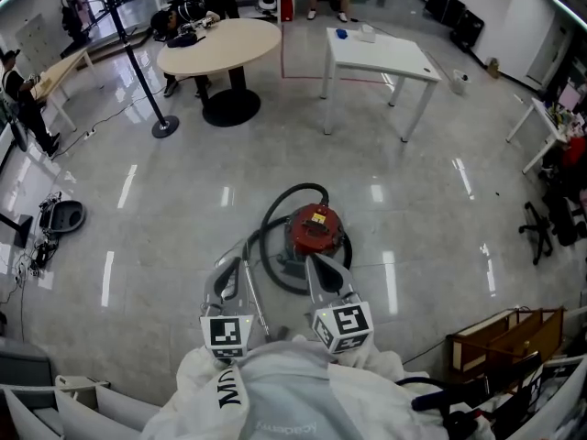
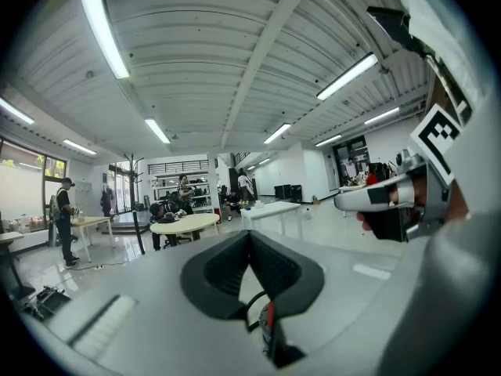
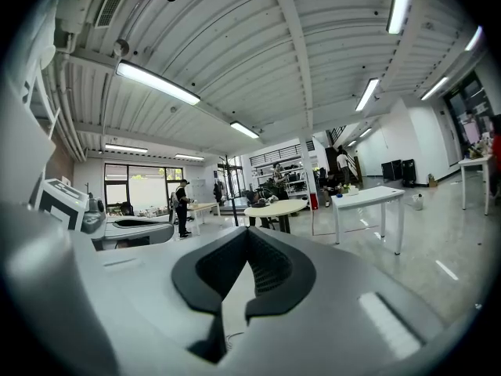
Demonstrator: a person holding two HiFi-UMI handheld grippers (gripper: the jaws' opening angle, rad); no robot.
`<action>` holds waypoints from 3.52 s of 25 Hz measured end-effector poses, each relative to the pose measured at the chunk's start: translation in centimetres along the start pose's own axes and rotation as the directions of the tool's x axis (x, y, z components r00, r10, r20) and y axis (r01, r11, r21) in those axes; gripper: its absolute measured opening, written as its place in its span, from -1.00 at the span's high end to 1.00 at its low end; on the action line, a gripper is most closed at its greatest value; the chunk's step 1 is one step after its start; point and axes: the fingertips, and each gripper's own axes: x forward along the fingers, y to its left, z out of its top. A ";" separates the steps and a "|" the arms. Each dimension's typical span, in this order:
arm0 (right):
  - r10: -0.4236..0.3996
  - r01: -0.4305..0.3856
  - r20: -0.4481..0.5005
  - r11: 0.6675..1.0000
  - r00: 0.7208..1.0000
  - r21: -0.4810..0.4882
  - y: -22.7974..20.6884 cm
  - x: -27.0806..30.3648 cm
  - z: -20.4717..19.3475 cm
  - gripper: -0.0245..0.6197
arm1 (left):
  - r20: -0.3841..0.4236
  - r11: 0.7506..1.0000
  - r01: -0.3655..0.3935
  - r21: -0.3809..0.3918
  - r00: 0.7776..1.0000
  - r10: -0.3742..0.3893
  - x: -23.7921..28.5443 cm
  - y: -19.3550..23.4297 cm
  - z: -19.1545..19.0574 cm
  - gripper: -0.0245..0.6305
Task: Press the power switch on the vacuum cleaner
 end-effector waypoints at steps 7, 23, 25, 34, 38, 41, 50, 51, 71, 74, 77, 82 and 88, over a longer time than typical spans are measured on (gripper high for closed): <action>-0.010 0.010 -0.014 1.000 1.000 0.014 -3.7 -1.9 -0.8 0.92 | 0.000 1.000 -0.013 0.006 1.000 0.013 1.2 -2.9 0.5 0.93; -0.133 0.134 -0.011 0.988 0.991 0.076 -9.7 -4.1 -0.4 0.92 | 0.001 0.996 0.085 0.030 0.996 -0.086 5.5 -6.6 2.5 0.93; -0.146 0.146 -0.012 0.987 0.989 0.073 -10.3 -4.3 -0.2 0.92 | 0.003 0.995 0.097 0.027 0.995 -0.097 6.1 -6.9 2.5 0.93; -0.170 0.173 -0.035 0.982 0.985 0.078 -13.8 -2.8 -0.4 0.92 | 0.003 0.991 0.132 0.011 0.991 -0.132 10.3 -8.3 2.1 0.93; -0.153 0.156 -0.052 0.986 0.987 0.057 -15.3 -1.1 0.0 0.92 | -0.006 0.994 0.111 -0.023 0.994 -0.111 12.7 -8.0 1.6 0.93; -0.142 0.146 -0.066 0.988 0.988 0.045 -16.7 0.2 0.4 0.92 | -0.020 0.995 0.094 -0.040 0.995 -0.095 14.7 -7.7 1.1 0.93; -0.088 0.089 -0.114 0.996 0.990 0.005 -19.6 4.9 2.3 0.92 | -0.026 0.995 0.073 -0.067 0.997 -0.075 19.6 -8.1 1.7 0.93; -0.081 0.082 -0.116 0.997 0.990 0.002 -19.7 5.4 2.5 0.92 | -0.025 0.995 0.069 -0.071 0.997 -0.071 19.9 -8.0 1.8 0.93; 0.025 -0.027 -0.133 1.000 0.991 -0.016 -21.5 9.6 4.2 0.92 | -0.038 0.996 -0.039 -0.085 0.999 0.036 22.0 -7.1 2.4 0.93; 0.074 -0.077 -0.140 0.997 0.987 -0.011 -21.7 10.6 4.1 0.92 | -0.057 0.993 -0.087 -0.081 0.995 0.083 22.2 -6.8 2.1 0.93; 0.122 -0.124 -0.142 0.992 0.982 -0.006 -22.6 11.4 3.9 0.92 | -0.071 0.988 -0.137 -0.074 0.989 0.131 22.5 -7.1 1.9 0.93; 0.211 -0.212 -0.157 0.977 0.965 0.012 -25.4 12.2 3.7 0.92 | -0.116 0.970 -0.232 -0.069 0.968 0.224 23.6 -8.9 1.5 0.93; 0.335 -0.335 -0.180 0.942 0.925 0.031 -29.9 12.5 4.7 0.92 | -0.160 0.939 -0.336 -0.066 0.933 0.323 25.9 -13.0 2.8 0.93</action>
